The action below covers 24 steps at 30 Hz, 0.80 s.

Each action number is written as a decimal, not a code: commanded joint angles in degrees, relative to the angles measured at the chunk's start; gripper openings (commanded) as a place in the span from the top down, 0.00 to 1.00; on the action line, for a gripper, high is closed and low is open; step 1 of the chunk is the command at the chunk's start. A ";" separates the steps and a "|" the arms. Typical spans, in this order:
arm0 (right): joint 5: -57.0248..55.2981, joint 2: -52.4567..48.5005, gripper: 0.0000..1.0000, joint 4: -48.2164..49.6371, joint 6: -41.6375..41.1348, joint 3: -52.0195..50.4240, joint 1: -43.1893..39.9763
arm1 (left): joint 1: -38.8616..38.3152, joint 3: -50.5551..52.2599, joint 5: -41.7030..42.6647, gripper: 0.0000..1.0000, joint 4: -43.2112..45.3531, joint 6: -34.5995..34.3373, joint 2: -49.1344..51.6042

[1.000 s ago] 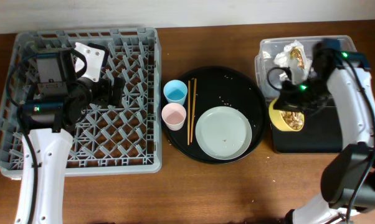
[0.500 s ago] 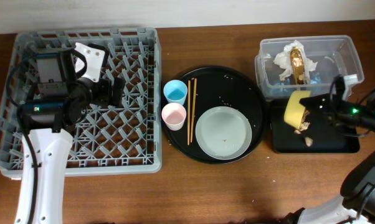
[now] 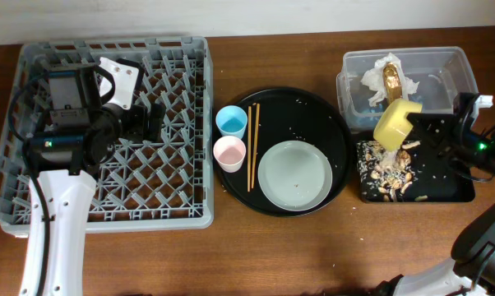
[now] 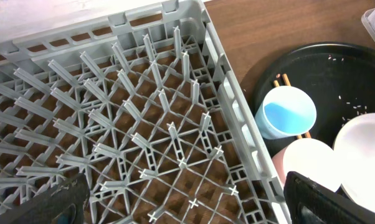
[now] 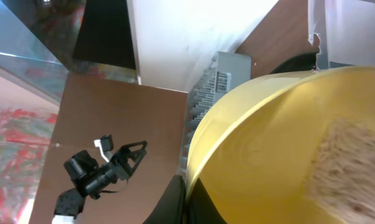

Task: Sort waste into correct bins and load items into the dishwasher rack
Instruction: 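Tip the yellow bowl over the black rectangular tray to dump scraps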

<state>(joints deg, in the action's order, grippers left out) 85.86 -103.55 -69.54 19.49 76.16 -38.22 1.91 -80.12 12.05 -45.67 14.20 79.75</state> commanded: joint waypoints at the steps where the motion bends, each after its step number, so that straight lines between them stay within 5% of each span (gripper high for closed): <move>1: 3.06 0.87 0.96 -0.07 -3.28 -0.31 -0.28 | 0.24 -0.92 0.63 0.01 -0.07 0.66 0.20; 24: 0.92 3.69 0.96 -5.81 -1.73 0.81 -0.39 | 0.24 -0.92 0.66 0.01 -0.09 0.66 0.17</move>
<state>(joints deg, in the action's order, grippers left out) 86.85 -103.26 -75.18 16.67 76.09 -41.04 1.91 -80.12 12.05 -45.71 14.17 79.75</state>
